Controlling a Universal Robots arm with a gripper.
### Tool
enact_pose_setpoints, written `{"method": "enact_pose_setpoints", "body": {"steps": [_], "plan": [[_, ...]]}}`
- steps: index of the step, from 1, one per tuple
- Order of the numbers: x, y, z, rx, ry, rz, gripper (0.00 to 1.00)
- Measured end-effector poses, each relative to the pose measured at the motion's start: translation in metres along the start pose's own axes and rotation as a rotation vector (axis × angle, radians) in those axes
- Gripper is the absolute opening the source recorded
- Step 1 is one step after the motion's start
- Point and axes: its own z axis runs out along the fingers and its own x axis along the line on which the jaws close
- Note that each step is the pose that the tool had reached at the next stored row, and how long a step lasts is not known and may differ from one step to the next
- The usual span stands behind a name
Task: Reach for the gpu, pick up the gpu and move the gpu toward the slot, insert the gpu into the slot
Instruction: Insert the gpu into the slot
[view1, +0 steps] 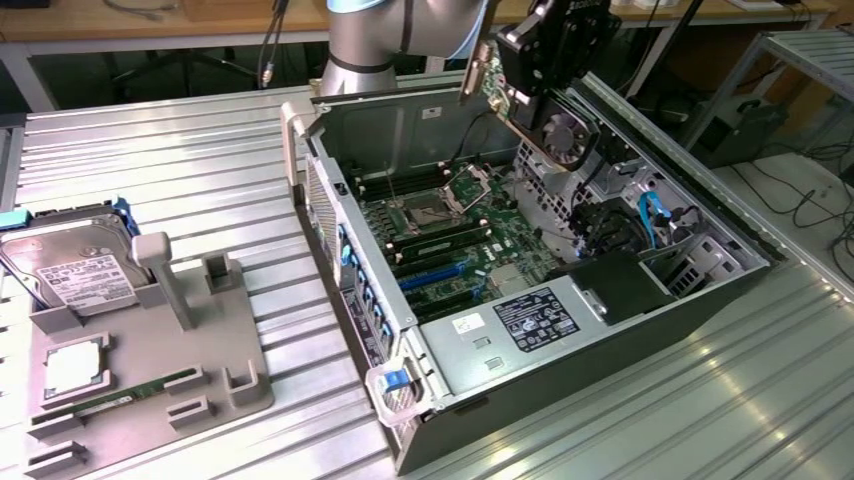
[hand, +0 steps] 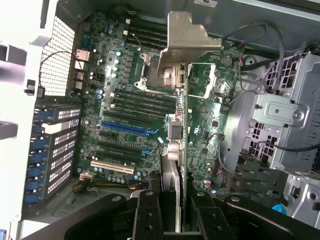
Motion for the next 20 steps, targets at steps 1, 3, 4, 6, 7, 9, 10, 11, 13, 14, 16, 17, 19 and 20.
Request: {"method": "enact_pose_setpoints", "body": {"steps": [1, 3, 4, 6, 7, 9, 10, 11, 13, 14, 16, 17, 19, 20], "plan": [[0.0000, 0.0000, 0.0000, -0.0001, -0.0002, -0.004, 0.27], [0.0000, 0.0000, 0.0000, -0.0004, -0.0007, -0.016, 0.27], [0.0000, 0.0000, 0.0000, -0.0004, -0.0008, -0.019, 0.27], [0.0000, 0.0000, 0.0000, -0.0006, -0.0011, -0.027, 0.27], [0.0000, 0.0000, 0.0000, -0.0006, -0.0013, -0.032, 0.27], [0.0000, 0.0000, 0.0000, -0.0009, -0.0018, -0.044, 0.27], [0.0000, 0.0000, 0.0000, -0.0011, -0.0021, -0.051, 0.27], [0.0000, 0.0000, 0.0000, -0.0012, -0.0023, -0.057, 0.27], [0.0000, 0.0000, 0.0000, -0.0014, -0.0026, -0.064, 0.27], [0.0000, 0.0000, 0.0000, -0.0014, -0.0028, -0.068, 0.27], [0.0000, 0.0000, 0.0000, -0.0016, -0.0031, -0.076, 0.27], [0.0000, 0.0000, 0.0000, -0.0017, -0.0033, -0.080, 0.27], [0.0000, 0.0000, 0.0000, -0.0019, -0.0036, -0.090, 0.27], [0.0000, 0.0000, 0.0000, -0.0020, -0.0039, -0.095, 0.27]]}}
